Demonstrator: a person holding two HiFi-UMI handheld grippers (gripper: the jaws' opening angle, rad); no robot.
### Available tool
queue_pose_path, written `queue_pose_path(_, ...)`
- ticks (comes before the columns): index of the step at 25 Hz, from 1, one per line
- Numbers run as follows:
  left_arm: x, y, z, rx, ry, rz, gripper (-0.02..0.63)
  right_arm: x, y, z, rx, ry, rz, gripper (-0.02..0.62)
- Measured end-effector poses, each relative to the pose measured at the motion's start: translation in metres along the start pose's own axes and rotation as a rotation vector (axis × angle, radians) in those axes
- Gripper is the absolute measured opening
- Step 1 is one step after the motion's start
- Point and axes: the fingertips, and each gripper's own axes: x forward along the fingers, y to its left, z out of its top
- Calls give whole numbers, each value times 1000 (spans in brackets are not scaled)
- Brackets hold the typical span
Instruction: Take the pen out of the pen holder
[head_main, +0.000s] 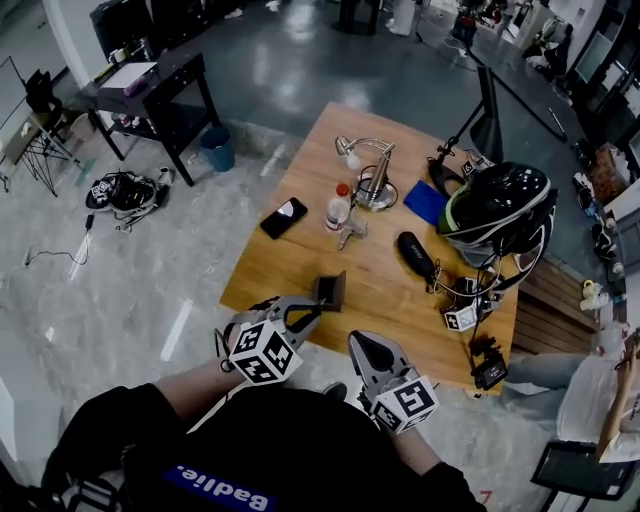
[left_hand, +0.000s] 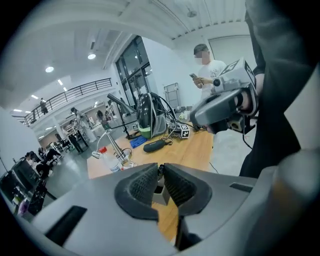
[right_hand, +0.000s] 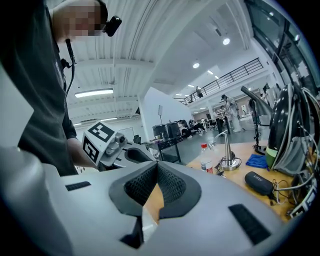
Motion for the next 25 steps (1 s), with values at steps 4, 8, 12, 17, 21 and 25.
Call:
queue_pose_path(4, -22, -4, 13, -62, -45, -4, 49, 7, 4, -2, -15, 14, 7, 3)
queue_pose_path(8, -37, -8, 23, -114, -87, -5, 49, 13, 8, -5, -24, 30, 10, 3)
queue_pose_path(12, -40, -11, 21, -127, -89, -9, 49, 15, 12, -6, -24, 39, 15, 3)
queue_pose_path(17, -41, -12, 19, -133, -88, -6, 49, 16, 15, -7, -21, 47, 22, 3)
queue_pose_path(21, -42, -13, 20, -133, -90, -7, 49, 17, 17, -8, -27, 47, 25, 3)
queue_pose_path(25, -41, -12, 21, -135, -91, -9, 49, 17, 17, -9, -31, 48, 27, 3)
